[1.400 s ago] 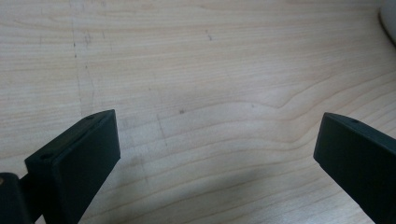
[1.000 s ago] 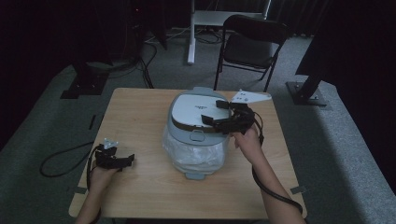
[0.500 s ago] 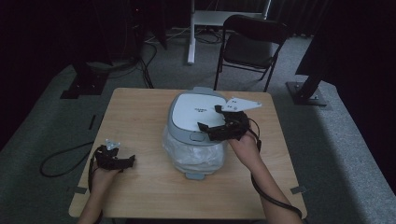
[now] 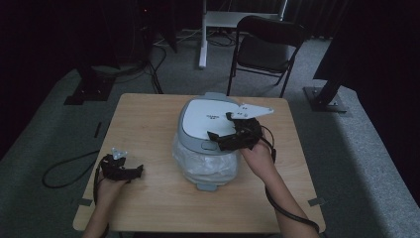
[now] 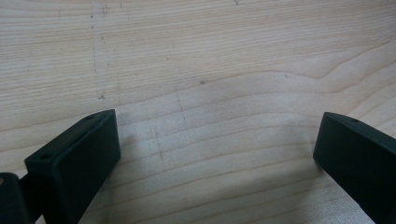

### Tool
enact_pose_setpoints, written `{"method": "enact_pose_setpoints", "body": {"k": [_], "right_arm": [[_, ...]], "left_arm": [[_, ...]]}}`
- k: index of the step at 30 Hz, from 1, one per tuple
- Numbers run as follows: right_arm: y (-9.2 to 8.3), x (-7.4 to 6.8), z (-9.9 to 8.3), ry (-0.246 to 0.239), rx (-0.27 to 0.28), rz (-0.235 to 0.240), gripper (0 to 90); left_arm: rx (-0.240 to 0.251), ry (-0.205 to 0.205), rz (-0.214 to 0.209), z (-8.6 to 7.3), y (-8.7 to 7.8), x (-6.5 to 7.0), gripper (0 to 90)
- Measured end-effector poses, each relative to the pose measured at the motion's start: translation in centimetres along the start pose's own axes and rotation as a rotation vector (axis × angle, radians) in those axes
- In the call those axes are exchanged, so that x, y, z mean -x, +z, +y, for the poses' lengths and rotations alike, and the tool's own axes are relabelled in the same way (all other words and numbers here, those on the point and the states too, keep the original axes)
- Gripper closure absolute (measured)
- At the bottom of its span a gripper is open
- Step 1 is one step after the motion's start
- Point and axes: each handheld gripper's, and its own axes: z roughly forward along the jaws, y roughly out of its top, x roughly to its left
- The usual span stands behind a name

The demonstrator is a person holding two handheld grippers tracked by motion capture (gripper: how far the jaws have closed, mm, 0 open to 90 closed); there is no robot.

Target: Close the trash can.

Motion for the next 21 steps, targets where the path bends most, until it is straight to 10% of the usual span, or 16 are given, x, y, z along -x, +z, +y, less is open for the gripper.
{"method": "enact_pose_setpoints", "body": {"k": [21], "right_arm": [[0.13, -0.35, -0.28, -0.013, 0.01, -0.045, 10.2]], "left_arm": [[-0.001, -0.001, 0.002, -0.02, -0.03, -0.02, 1.3]]}}
